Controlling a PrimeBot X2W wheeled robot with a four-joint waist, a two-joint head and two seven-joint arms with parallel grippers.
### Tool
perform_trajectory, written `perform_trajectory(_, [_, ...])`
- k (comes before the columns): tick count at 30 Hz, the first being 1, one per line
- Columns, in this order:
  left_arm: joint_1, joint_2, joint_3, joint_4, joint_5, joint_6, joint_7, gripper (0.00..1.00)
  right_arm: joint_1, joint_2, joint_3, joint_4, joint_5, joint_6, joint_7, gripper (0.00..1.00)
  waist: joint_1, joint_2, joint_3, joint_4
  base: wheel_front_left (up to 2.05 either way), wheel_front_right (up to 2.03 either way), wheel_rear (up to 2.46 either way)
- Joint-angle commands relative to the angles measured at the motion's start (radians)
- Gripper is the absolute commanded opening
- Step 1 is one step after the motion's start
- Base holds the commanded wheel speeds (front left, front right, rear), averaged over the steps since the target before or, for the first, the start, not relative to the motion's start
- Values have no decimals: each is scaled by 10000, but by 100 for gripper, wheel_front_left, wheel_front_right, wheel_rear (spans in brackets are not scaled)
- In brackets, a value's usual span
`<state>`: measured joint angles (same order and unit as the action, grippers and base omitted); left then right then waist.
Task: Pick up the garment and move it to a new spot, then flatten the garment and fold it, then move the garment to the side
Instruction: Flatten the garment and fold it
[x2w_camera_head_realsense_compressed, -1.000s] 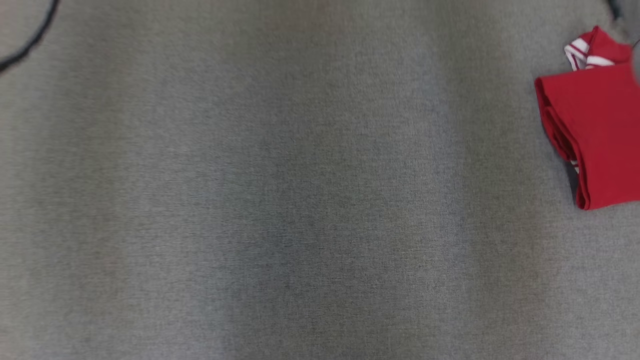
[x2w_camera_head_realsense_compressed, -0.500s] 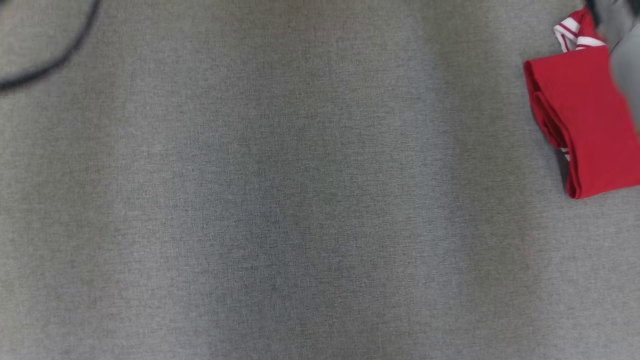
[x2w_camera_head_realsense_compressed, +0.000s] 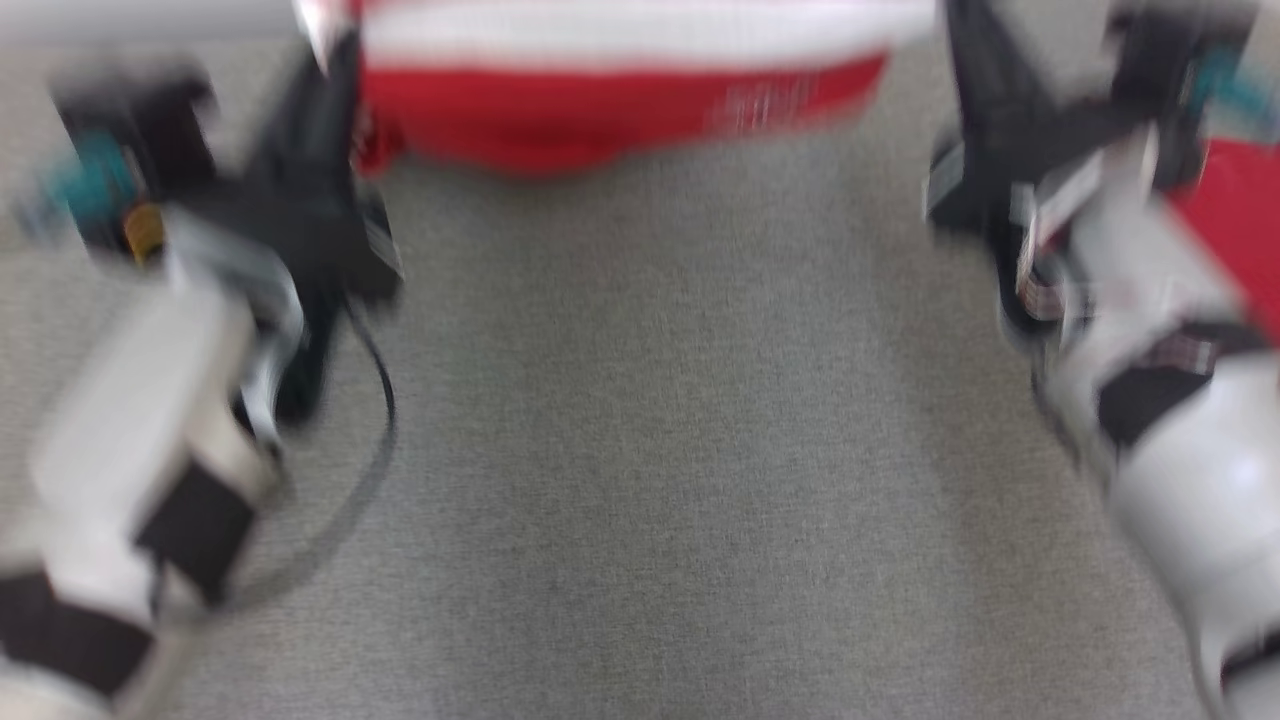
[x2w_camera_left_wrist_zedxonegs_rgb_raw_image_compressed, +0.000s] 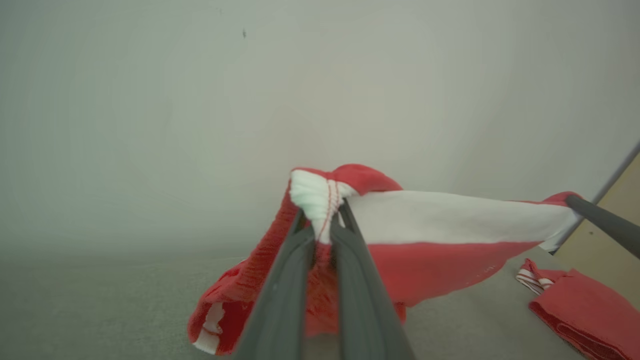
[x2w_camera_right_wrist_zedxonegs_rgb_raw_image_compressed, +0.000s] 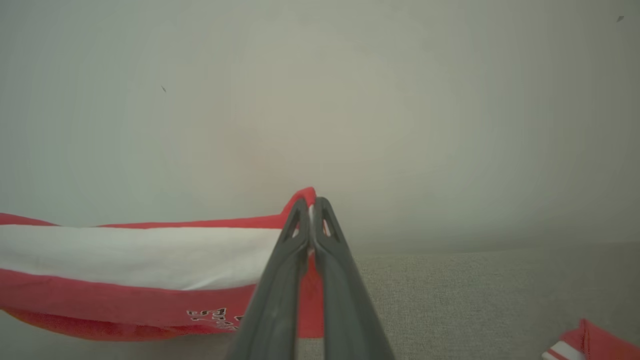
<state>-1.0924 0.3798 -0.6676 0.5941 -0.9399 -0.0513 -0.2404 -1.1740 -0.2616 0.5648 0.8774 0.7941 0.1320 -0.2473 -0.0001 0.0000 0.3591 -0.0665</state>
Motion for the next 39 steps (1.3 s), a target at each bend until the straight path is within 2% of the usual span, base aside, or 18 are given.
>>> perform_trajectory(1, [945,102,92,-498,-128,274,-115,0,931,-168,58,-327,185,-22,-74,0,1,0,-656,179,0,0,0])
perform_trajectory(6, [3938,284,474,-2310,-364,1160,-251,0,3691,-643,-153,-1452,588,-22,-151,0,1,0,-1114,316,0,0,0])
perform_trajectory(9, [5574,274,646,-3083,-298,1540,-247,0,5255,-799,-489,-1988,672,-22,-177,0,1,0,-1363,439,0,0,0])
perform_trajectory(12, [7529,187,832,-3796,-21,1738,-254,0,7079,-930,-922,-2698,437,-22,-185,0,1,0,-1698,526,0,0,0])
perform_trajectory(15, [8719,179,1470,-4012,159,1996,-260,0,8298,-881,-1459,-3224,222,-28,-189,0,1,0,-1932,537,0,0,0])
perform_trajectory(19, [9948,47,1864,-3985,698,2012,-263,0,9958,-756,-2150,-3905,-222,-34,138,0,1,0,-2198,681,0,0,0])
perform_trajectory(24, [10761,-215,2333,-3971,1159,1964,-264,0,11790,-311,-3129,-5038,-867,-45,815,0,1,0,-2342,928,0,0,0])
perform_trajectory(27, [11033,-355,2564,-3868,1425,1833,-264,0,12752,132,-3980,-6144,-1468,-45,1448,0,1,0,-2424,992,0,0,0])
perform_trajectory(33, [10925,-559,2900,-4018,1828,1577,-263,0,12771,672,-4546,-7598,-2165,-43,2160,0,1,0,-2497,1024,0,0,0])
perform_trajectory(39, [9906,-479,2995,-4187,2131,1220,-161,0,11254,795,-4511,-8400,-2637,-30,2967,0,1,0,-2360,1130,0,0,0])
